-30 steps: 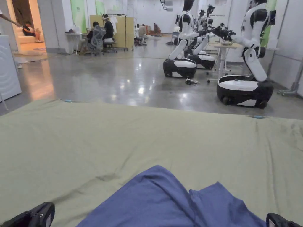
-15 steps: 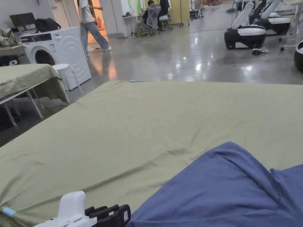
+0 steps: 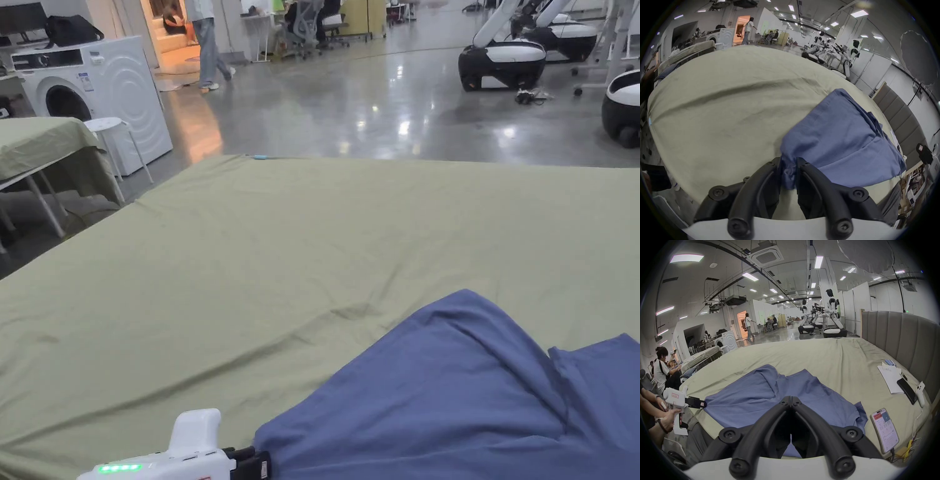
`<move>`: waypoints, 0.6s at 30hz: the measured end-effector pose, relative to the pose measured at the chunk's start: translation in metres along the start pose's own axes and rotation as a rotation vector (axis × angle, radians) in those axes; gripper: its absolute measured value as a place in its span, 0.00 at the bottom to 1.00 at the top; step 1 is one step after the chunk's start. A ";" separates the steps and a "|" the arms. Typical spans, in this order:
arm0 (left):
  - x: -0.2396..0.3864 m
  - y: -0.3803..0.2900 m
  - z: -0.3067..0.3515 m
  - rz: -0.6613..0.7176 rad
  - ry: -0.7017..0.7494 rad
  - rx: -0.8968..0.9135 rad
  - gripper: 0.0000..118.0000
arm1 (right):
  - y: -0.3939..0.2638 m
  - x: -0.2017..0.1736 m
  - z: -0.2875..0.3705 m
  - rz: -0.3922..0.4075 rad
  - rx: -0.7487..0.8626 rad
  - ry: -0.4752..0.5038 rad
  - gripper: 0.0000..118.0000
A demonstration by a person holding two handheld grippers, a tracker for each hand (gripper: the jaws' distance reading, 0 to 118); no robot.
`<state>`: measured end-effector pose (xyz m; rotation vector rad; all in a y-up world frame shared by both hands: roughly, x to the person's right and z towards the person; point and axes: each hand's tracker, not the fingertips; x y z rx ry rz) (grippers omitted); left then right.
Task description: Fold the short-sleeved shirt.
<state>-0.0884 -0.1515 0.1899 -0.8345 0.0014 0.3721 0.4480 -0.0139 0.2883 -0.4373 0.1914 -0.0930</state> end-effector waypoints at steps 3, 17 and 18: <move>0.020 0.000 -0.006 -0.153 0.109 -0.038 0.09 | 0.001 0.002 -0.005 -0.025 -0.013 -0.007 0.00; 0.037 0.003 -0.004 -0.219 0.146 -0.066 0.09 | 0.071 0.136 -0.213 -0.006 -0.479 -0.089 0.74; 0.038 0.003 -0.004 -0.215 0.146 -0.065 0.09 | 0.071 0.139 -0.229 0.002 -0.515 -0.108 0.74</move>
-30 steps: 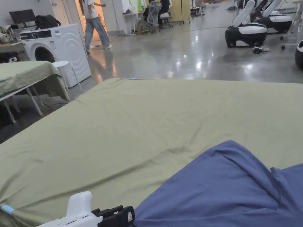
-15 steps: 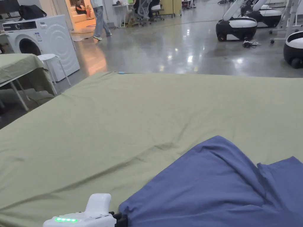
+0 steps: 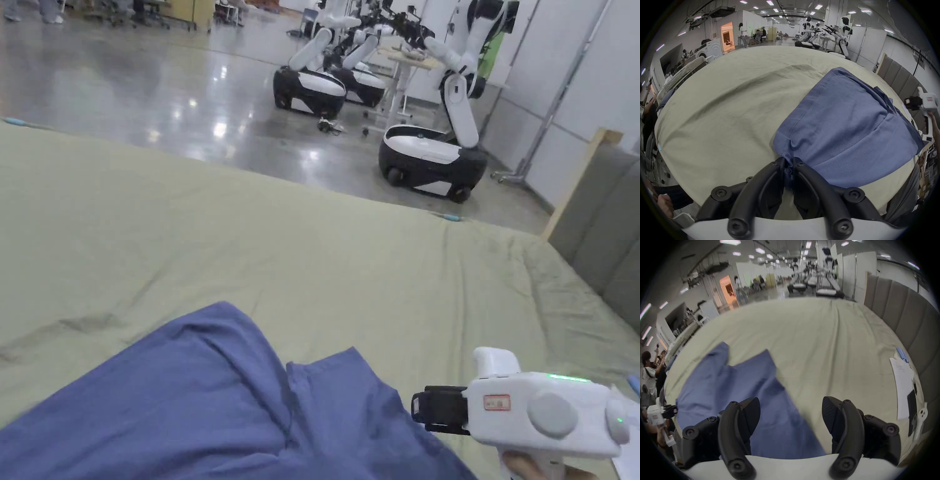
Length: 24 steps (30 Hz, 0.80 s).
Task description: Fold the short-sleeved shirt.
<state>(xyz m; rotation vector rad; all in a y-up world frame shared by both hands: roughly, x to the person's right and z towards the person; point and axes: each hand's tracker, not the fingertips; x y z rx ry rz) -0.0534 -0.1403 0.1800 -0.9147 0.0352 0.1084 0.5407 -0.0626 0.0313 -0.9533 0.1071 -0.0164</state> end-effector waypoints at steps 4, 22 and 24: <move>0.001 0.002 0.002 0.010 -0.007 -0.002 0.09 | 0.014 -0.001 -0.046 0.035 -0.128 0.040 0.72; 0.001 0.056 0.112 0.053 -0.211 0.396 0.08 | -0.004 -0.030 0.101 0.101 0.277 0.002 0.02; 0.014 0.085 0.145 -0.001 -0.212 0.481 0.08 | 0.005 -0.028 0.140 0.106 0.378 -0.018 0.02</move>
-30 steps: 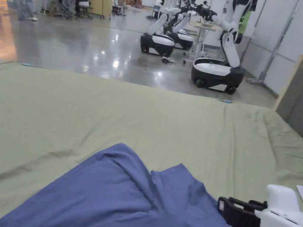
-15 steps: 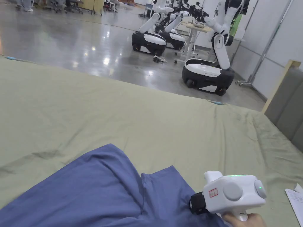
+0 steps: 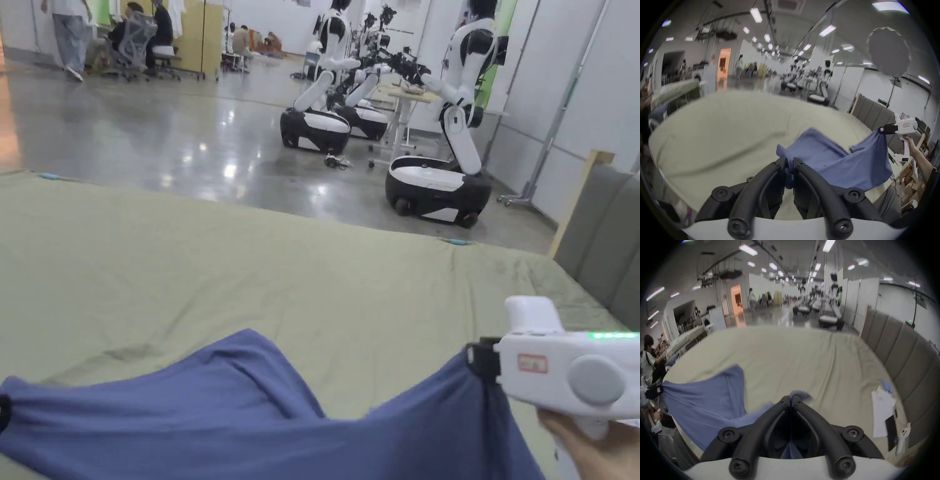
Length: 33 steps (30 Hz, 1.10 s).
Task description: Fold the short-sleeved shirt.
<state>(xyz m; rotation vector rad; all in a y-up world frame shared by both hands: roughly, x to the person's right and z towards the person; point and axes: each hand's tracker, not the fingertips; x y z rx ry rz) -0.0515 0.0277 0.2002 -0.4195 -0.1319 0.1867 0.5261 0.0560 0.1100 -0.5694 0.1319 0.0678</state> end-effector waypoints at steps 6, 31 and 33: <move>0.041 0.108 0.017 -0.111 -0.038 0.171 0.08 | 0.071 0.024 0.075 -0.091 0.230 -0.015 0.02; 0.065 0.373 -0.135 -0.221 0.208 0.303 0.07 | 0.340 0.031 0.026 -0.034 0.510 -0.240 0.02; 0.063 0.380 -0.147 -0.197 0.220 0.310 0.07 | 0.354 0.027 0.021 -0.043 0.528 -0.245 0.02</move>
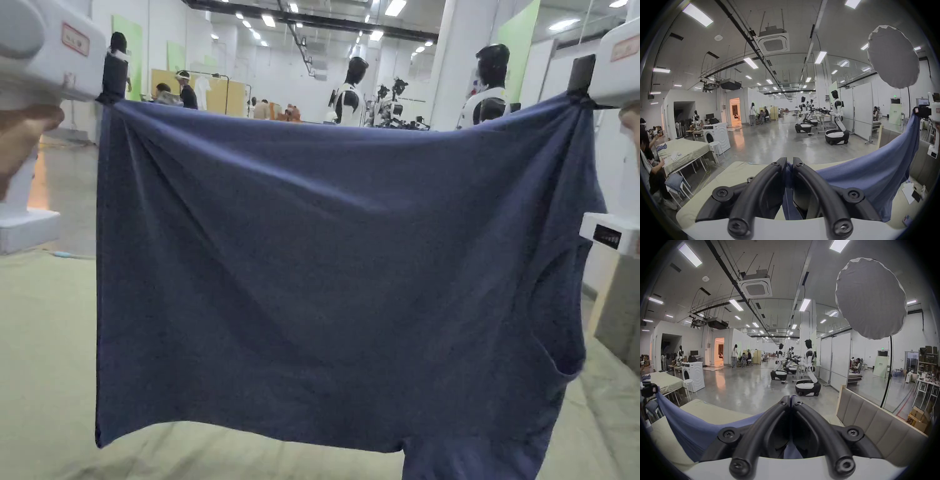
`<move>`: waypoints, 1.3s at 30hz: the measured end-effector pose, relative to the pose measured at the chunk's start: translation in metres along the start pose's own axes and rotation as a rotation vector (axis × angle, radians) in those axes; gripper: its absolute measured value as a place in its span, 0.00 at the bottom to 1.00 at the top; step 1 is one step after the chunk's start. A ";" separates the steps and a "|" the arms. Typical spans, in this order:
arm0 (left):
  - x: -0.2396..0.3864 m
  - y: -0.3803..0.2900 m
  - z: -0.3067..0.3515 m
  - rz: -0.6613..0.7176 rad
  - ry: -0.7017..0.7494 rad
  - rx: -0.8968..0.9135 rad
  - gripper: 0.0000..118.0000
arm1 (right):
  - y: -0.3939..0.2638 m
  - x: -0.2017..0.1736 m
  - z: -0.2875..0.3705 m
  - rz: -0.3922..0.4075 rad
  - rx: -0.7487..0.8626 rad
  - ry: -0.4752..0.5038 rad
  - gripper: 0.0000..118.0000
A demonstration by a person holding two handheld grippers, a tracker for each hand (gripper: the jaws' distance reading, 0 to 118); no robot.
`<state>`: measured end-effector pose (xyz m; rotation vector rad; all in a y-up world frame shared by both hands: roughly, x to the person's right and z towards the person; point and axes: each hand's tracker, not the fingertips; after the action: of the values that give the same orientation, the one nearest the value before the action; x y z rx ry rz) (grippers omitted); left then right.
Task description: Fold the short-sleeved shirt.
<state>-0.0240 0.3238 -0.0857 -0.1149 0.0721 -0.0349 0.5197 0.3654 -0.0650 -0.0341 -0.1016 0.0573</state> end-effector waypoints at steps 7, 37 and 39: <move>0.001 0.017 -0.046 -0.050 0.053 -0.004 0.07 | 0.031 -0.024 -0.025 0.002 0.039 -0.009 0.02; -0.039 -0.314 0.214 0.224 -0.206 -0.224 0.07 | -0.300 0.023 0.270 -0.142 -0.278 0.228 0.02; -0.043 -0.347 0.247 0.258 -0.202 -0.256 0.07 | -0.338 0.028 0.309 -0.167 -0.323 0.154 0.02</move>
<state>-0.0588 0.0090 0.2024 -0.3631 -0.1118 0.2444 0.5343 0.0393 0.2577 -0.3520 0.0410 -0.1294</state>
